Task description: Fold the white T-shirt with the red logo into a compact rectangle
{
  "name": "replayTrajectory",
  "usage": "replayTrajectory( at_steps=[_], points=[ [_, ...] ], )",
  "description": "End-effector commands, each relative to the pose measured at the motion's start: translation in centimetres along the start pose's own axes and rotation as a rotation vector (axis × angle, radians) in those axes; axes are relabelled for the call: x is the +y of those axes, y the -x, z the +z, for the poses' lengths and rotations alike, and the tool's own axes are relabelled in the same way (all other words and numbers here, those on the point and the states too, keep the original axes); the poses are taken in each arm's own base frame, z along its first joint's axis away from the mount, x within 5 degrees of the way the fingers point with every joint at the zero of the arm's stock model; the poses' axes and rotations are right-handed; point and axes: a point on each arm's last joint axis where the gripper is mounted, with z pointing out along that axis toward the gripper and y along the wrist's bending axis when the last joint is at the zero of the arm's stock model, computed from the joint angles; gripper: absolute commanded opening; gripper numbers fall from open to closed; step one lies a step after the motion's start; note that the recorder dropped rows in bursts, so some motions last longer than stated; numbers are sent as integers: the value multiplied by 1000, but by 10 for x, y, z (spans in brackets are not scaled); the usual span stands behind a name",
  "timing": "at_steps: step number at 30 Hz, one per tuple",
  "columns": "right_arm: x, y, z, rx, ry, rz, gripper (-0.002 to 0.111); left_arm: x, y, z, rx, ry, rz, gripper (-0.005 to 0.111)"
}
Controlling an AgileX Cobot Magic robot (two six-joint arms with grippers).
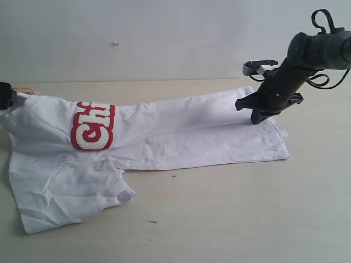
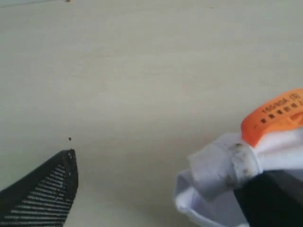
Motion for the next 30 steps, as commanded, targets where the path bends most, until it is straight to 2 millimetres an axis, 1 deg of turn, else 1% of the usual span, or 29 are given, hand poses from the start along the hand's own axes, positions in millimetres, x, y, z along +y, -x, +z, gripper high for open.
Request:
replayTrajectory(
  at_steps=[1,6,9,11,12,14,16,19,21,23,26,30],
  points=[
    [-5,-14,20,94,-17,-26,0,0,14,-9,-40,-6,-60,83],
    [-5,-14,20,96,-18,-28,0,2,26,-21,-62,-12,-102,83],
    [-5,-14,20,100,-17,-28,0,0,25,-26,14,-43,-31,81],
    [-5,-15,20,102,-16,-28,0,-7,21,-30,113,-136,78,73],
    [-5,-15,20,104,-15,-27,0,-12,21,-33,135,-197,101,67],
    [-5,-16,19,113,-13,-27,0,-17,26,-36,108,-274,45,59],
    [-4,-17,19,126,-9,-27,0,-20,34,-40,61,-316,-5,56],
    [-5,-18,19,144,-19,-41,0,-20,44,-46,24,-321,12,59],
    [-6,-19,19,147,-29,-50,0,-18,49,-50,-4,-303,22,66],
    [-6,-19,19,147,-29,-50,0,-12,53,-52,-41,-259,49,75],
    [-6,-19,19,147,-29,-50,0,-3,56,-54,-70,-238,-14,86],
    [-6,-19,19,152,-27,-49,0,0,57,-54,-75,-256,-79,87]
  ],
)
